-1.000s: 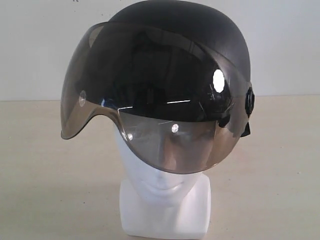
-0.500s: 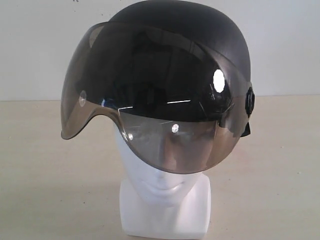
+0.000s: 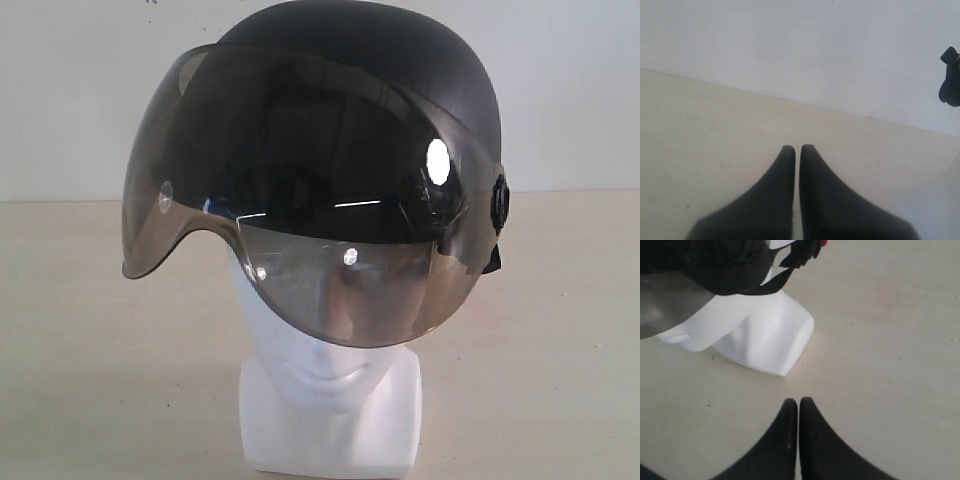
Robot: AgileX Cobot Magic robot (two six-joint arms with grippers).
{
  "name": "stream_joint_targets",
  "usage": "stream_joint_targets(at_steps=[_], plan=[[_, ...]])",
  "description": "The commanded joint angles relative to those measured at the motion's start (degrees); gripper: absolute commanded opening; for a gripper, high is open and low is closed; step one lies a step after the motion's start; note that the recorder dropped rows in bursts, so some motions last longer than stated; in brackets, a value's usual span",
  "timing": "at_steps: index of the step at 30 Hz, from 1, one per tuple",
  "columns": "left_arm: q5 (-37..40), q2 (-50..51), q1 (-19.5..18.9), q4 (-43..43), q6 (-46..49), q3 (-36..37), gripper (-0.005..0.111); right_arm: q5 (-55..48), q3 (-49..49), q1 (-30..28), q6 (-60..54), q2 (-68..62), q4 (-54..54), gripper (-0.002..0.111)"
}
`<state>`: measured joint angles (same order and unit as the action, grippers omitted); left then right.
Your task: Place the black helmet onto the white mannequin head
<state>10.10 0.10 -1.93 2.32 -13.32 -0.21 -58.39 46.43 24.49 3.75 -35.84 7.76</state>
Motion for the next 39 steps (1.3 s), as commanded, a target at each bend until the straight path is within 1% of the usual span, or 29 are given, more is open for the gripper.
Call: stream_joint_targets(at_steps=[1,3,5,9,11,15,18,21,23,26,30,32,34,37,39], plan=[[-6.3,-0.1,0.3,9.4,-6.6,0.2,0.004,5.4,-2.4,0.0,3.3,-3.0,-9.6,0.001],[-9.5,-0.1,0.3,15.7,-10.6,0.2,0.004,7.3,-2.3,0.0,4.7,-4.2,-13.9,0.001],[-7.6,-0.1,0.3,17.3,-11.9,-2.3,0.004,10.7,-2.3,0.0,5.6,-5.4,-14.3,0.001],[3.6,-0.1,0.3,17.1,-9.8,-10.4,0.004,13.7,-2.3,0.0,5.6,-9.0,-12.6,0.001],[7.8,2.1,0.3,16.9,-9.6,-14.9,0.004,14.9,-2.2,0.0,5.2,-10.7,-12.6,0.001],[14.7,11.4,0.4,16.7,-8.9,-23.9,0.004,13.5,1.2,0.0,3.0,-13.4,-12.5,0.001],[22.8,20.4,0.4,16.7,-0.7,-32.1,0.004,11.3,4.5,0.0,2.3,-13.4,-13.2,0.001],[30.5,29.7,0.4,16.4,2.2,-40.2,0.004,8.9,8.5,0.0,0.5,-13.4,-13.5,0.001],[33.7,35.1,0.4,16.3,4.5,-45.5,0.004,6.1,11.1,0.0,-1.5,-14.1,-13.9,0.001],[36.2,40.1,0.4,12.8,6.9,-53.9,0.004,1.0,15.7,0.0,-0.5,-16.0,-18.9,0.001],[42.4,46.4,0.4,4.2,6.9,-64.2,0.004,-2.6,20.6,0.0,-0.3,-20.3,-21.7,0.001],[46.6,50.7,0.2,3.0,6.7,-69.1,0.004,-6.5,22.1,0.0,-1.4,-23.6,-21.8,0.000],[52.5,56.5,0.2,4.1,7.1,-74.2,0.004,-10.9,23.0,0.0,-2.1,-27.4,-21.8,0.000],[58.8,64.4,0.2,4.5,11.8,-80.2,0.004,-11.3,23.0,0.0,-1.8,-30.2,-21.8,0.000],[59.5,67.4,0.2,3.6,13.9,-81.9,0.004,-10.9,22.9,-0.9,-2.2,-30.7,-22.1,0.000]])
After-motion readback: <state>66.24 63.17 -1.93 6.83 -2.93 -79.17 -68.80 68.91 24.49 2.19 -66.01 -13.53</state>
